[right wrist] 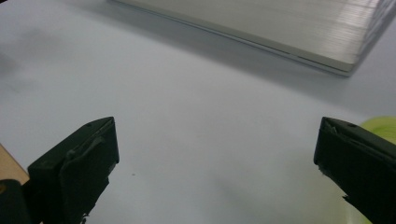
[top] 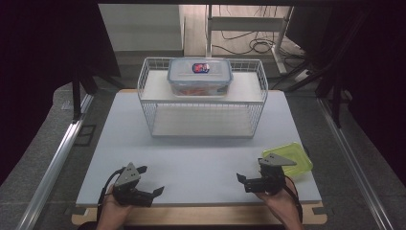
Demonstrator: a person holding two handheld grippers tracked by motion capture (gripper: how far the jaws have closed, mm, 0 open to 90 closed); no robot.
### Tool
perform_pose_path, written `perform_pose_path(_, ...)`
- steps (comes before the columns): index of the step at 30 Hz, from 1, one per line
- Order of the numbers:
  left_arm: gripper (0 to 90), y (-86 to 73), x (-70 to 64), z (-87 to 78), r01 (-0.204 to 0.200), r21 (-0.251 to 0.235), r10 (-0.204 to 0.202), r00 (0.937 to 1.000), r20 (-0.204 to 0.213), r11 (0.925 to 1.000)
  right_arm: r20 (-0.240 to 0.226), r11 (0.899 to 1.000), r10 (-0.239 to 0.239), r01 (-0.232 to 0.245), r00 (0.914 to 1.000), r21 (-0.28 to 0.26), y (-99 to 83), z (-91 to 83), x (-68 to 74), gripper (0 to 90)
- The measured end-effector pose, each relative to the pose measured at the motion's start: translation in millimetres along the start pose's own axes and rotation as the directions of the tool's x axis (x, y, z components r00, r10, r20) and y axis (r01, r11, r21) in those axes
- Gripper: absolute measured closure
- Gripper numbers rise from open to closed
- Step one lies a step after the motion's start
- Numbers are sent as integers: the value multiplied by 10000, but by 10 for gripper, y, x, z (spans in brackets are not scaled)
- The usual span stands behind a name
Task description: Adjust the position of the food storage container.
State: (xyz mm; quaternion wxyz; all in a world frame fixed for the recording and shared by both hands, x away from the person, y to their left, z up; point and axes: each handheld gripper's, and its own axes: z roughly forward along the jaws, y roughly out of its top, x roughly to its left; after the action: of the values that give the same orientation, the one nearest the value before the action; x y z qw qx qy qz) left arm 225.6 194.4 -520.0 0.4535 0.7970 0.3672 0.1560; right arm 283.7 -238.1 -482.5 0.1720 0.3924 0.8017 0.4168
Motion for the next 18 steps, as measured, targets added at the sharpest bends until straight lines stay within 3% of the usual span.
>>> perform_pose_path(5,40,-2,-1,10,-2,30,2,10000,31,10000,384,9998,177,-182,9991,116,1,-52,-131,30)
perform_pose_path(9,40,-6,5,19,23,53,-24,10000,38,10000,779,9989,399,-417,9962,218,-2,-119,-257,112)
perform_pose_path(18,42,-9,8,26,39,81,-40,10000,76,10000,1564,9929,1104,-1160,9815,269,-52,-365,-667,539)
